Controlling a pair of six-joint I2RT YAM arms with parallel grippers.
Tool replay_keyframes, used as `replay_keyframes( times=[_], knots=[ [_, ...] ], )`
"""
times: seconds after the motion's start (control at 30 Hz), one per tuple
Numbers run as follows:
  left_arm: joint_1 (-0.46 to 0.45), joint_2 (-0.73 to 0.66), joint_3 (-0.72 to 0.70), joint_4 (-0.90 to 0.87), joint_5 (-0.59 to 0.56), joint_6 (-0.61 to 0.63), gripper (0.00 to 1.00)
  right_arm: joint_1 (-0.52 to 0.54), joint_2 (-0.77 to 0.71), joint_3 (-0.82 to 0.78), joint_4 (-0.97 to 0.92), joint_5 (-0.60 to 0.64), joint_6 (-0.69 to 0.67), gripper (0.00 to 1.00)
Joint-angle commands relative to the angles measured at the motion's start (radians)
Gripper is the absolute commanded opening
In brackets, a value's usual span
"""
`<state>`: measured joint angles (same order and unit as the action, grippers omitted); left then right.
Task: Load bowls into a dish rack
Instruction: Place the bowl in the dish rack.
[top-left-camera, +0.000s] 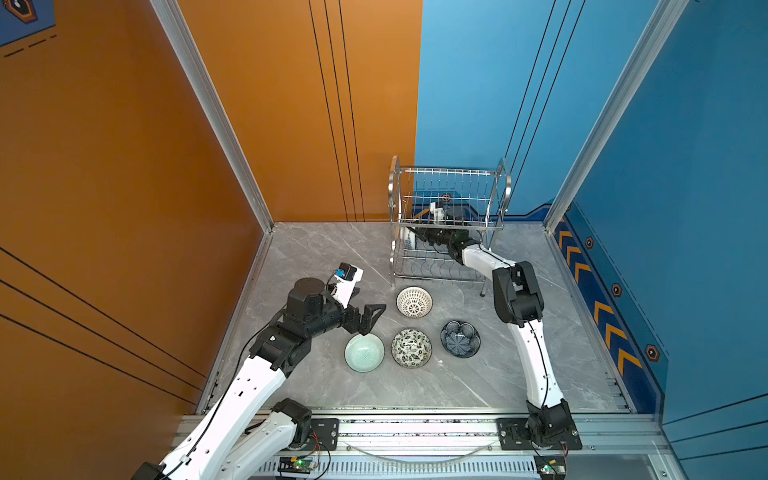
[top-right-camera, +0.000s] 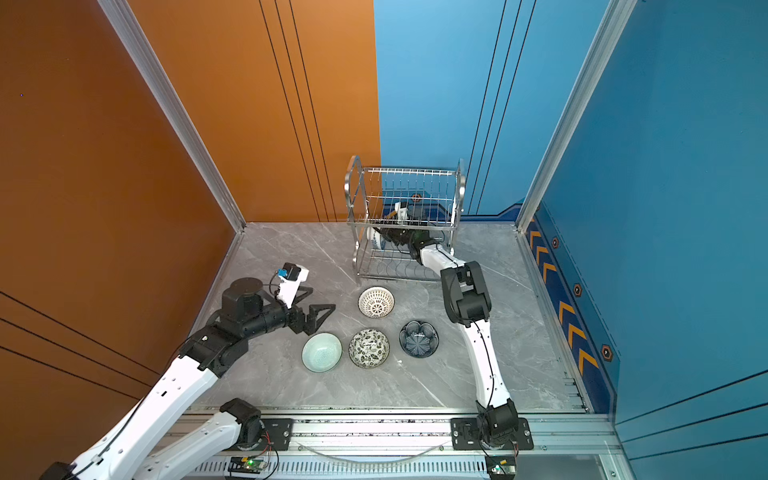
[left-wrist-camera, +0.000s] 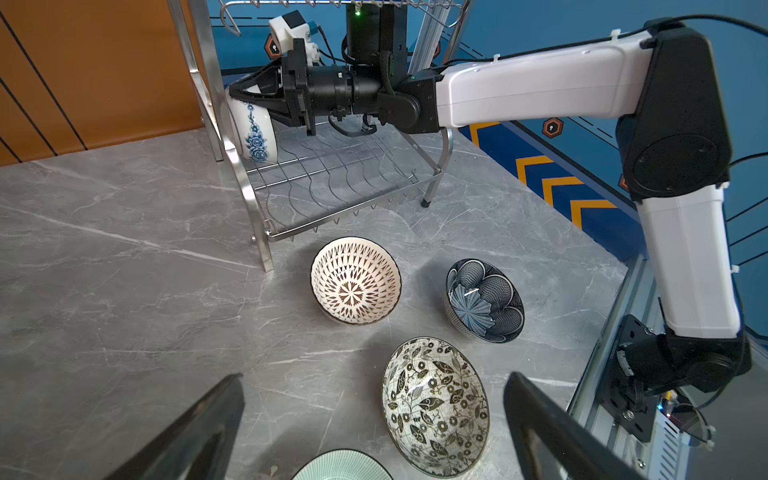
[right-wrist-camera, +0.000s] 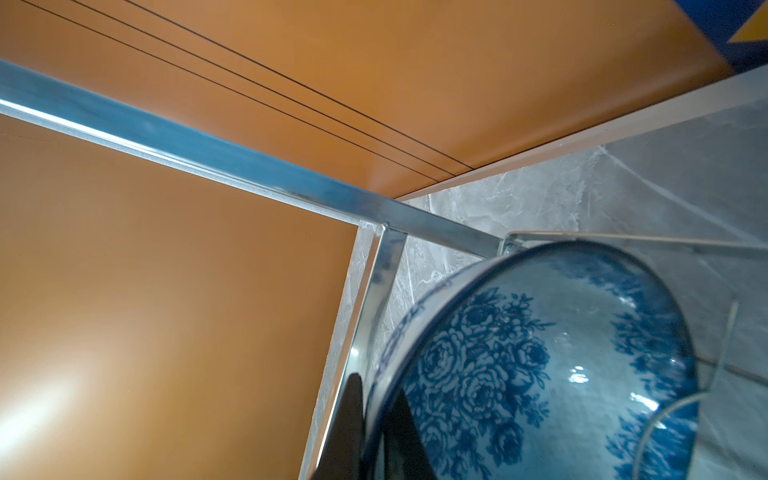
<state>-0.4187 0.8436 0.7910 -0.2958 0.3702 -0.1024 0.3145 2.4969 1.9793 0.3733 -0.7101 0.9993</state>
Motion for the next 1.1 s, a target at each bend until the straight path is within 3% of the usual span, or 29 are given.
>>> replay_keyframes(
  times=[0.0, 0.53, 1.07],
  knots=[
    [0.003, -0.011, -0.013, 0.014, 0.018, -0.009, 0.98, 0.004, 0.013, 0.023, -0.097, 0.001, 0.018, 0.06],
    [0.003, -0.011, -0.014, 0.017, 0.023, -0.008, 0.98, 0.000, 0.005, 0.019, -0.103, -0.003, 0.019, 0.15],
    [0.004, -0.010, -0.014, 0.017, 0.023, -0.009, 0.98, -0.003, -0.005, 0.011, -0.101, -0.011, 0.007, 0.31]
  ],
)
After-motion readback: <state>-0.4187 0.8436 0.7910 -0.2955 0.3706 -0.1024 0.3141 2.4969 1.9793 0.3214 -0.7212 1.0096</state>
